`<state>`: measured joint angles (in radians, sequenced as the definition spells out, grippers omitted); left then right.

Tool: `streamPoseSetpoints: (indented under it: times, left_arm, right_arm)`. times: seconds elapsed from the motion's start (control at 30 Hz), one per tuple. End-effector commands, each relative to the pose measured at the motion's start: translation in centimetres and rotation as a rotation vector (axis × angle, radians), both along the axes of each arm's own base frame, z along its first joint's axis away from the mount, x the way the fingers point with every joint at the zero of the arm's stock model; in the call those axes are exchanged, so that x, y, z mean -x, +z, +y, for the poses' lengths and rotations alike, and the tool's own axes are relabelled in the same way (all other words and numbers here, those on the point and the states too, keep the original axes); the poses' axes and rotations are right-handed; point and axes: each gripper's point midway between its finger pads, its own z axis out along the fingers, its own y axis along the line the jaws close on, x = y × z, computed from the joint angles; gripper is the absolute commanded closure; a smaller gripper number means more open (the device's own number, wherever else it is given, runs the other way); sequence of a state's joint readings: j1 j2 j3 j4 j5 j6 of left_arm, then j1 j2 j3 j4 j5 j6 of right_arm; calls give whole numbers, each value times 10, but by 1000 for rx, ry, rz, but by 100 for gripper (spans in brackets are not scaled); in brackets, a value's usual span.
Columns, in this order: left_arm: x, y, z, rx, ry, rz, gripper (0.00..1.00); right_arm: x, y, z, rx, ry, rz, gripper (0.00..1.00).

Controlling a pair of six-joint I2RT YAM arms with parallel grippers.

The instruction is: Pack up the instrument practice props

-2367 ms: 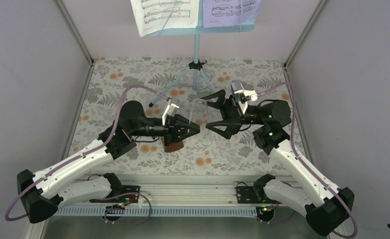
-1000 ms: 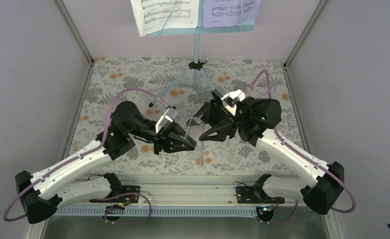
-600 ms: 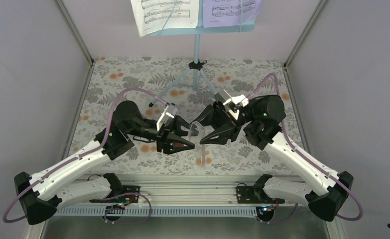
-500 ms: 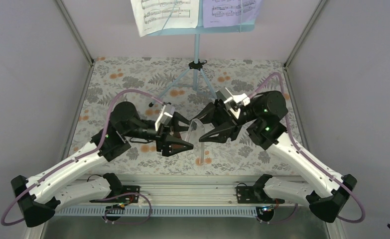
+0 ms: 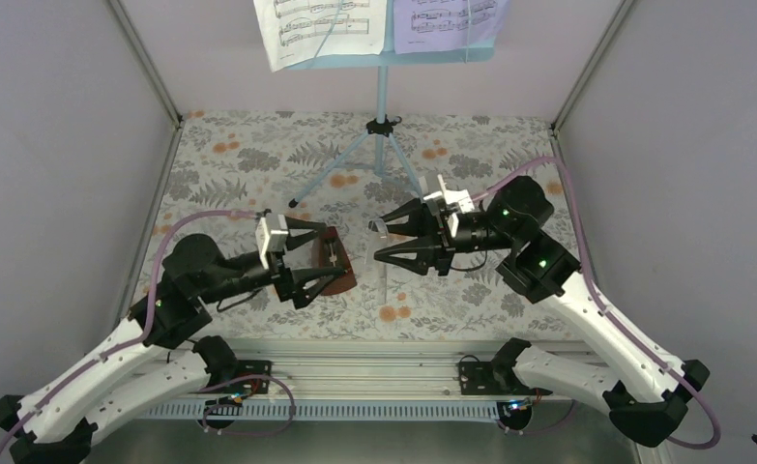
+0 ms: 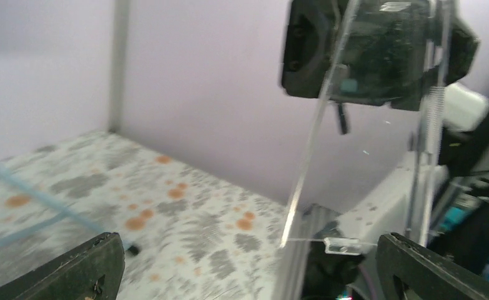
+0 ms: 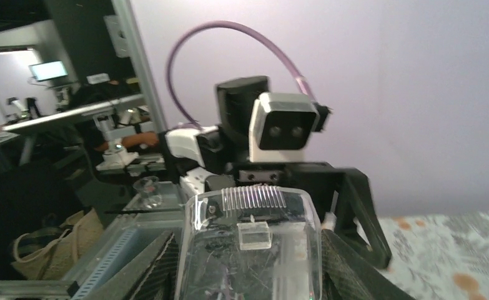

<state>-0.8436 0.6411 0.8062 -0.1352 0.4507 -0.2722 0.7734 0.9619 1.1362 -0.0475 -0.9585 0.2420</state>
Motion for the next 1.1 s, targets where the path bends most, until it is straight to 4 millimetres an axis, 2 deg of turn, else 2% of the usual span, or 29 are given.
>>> streamPoseSetpoints:
  times: [0.0, 0.2, 0.37, 0.47, 0.53, 0.73, 1.07]
  left_arm:
    - [-41, -48, 29, -74, 288, 100, 0]
    - [-63, -107, 54, -161, 488, 261, 0]
    - [-70, -154, 58, -229, 545, 408, 0]
    - [-73, -188, 61, -325, 588, 511, 0]
    - [-70, -203, 58, -346, 574, 546, 0]
    - [-62, -242, 44, -287, 506, 664, 0]
    - [-73, -272, 27, -319, 479, 678, 0]
  right_arm:
    - [-26, -40, 7, 88, -142, 52, 62]
    - [-66, -89, 14, 184, -317, 109, 62]
    - [-92, -118, 15, 231, -439, 157, 62]
    - [-101, -133, 15, 254, -479, 174, 61]
    - [-106, -140, 16, 264, -496, 181, 62]
    - [-117, -157, 17, 299, -538, 212, 62]
    - [-119, -160, 19, 307, -540, 223, 61]
